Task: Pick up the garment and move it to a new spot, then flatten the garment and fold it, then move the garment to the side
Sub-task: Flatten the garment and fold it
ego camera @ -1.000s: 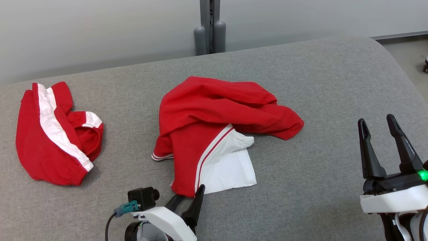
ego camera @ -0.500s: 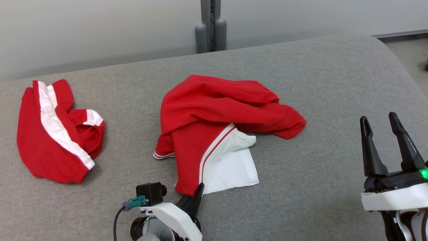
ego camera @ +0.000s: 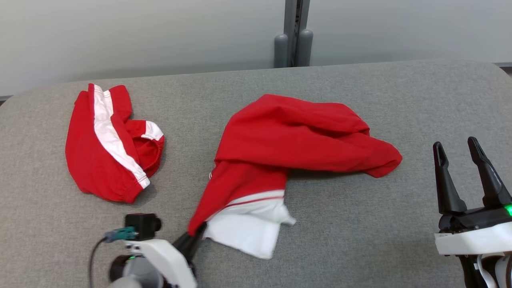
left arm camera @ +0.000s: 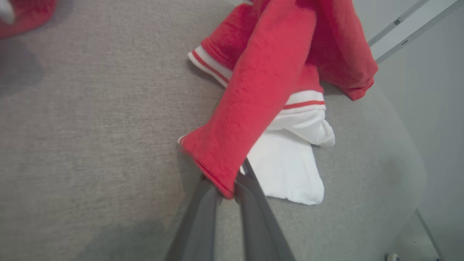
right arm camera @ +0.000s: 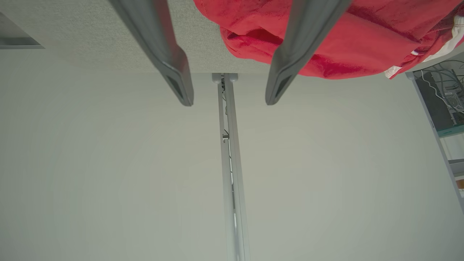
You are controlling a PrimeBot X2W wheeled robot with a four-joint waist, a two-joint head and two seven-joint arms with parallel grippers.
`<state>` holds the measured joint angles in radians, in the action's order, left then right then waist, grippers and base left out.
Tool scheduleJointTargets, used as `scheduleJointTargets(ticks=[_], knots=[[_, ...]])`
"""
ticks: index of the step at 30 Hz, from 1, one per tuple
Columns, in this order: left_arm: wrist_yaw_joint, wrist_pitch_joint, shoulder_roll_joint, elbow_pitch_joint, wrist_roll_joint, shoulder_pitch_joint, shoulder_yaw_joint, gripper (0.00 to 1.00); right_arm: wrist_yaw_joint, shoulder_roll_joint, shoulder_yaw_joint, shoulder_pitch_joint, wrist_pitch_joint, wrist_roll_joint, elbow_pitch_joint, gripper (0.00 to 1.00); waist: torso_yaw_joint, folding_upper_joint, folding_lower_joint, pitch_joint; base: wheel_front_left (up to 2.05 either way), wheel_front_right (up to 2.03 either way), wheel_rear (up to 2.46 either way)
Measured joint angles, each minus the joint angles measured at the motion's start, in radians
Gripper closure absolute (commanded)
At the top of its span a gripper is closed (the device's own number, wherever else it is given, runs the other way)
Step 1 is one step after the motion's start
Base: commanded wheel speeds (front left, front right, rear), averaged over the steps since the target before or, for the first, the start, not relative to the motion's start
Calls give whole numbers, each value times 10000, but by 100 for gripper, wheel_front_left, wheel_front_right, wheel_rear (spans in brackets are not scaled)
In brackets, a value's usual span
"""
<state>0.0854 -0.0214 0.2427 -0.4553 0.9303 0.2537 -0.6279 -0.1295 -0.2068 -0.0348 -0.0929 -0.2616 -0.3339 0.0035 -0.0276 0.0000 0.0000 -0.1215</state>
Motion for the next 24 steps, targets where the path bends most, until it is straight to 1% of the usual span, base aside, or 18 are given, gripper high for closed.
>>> scheduleJointTargets(ticks=[2,6,9,12,14,16,17,18,19,24], knots=[[-249,-324,616,483,38,-218,169,100,0,-12,-4,0,0,-2,-12,0,83,0,0,37,0,0,0],[-1068,-497,1689,1392,46,-410,815,100,0,-63,6,4,0,-15,-29,0,173,0,0,61,0,0,0],[-1797,-401,2243,2090,-17,-573,1302,100,0,-79,-19,5,0,-21,-44,0,162,0,0,51,0,0,0],[-2700,-447,2894,2439,-433,-846,1555,100,0,-100,-31,7,0,-63,-42,0,109,0,0,36,0,0,0],[-3139,-399,3127,2633,-598,-878,1730,100,0,-94,-48,5,0,-86,-36,0,63,0,0,18,0,0,0],[-3501,-368,3177,2690,-802,-872,1768,100,0,-96,-36,5,0,-92,-19,0,23,0,0,-14,0,0,0],[-3614,-368,3179,2631,-871,-873,1751,87,0,-94,-40,3,0,-96,2,0,7,0,0,-39,0,0,0],[-3693,-362,3162,2550,-901,-872,1730,2,0,-86,-52,-2,0,-100,15,0,-13,0,0,-63,0,0,0],[-3747,-357,3122,2479,-955,-872,1684,0,0,-79,-69,-8,-2,-100,27,0,-33,0,0,-84,0,0,0],[-3783,61,2738,2376,-1022,-854,1624,0,0,-82,-46,-52,0,-105,36,0,-53,0,0,-186,0,0,0]])
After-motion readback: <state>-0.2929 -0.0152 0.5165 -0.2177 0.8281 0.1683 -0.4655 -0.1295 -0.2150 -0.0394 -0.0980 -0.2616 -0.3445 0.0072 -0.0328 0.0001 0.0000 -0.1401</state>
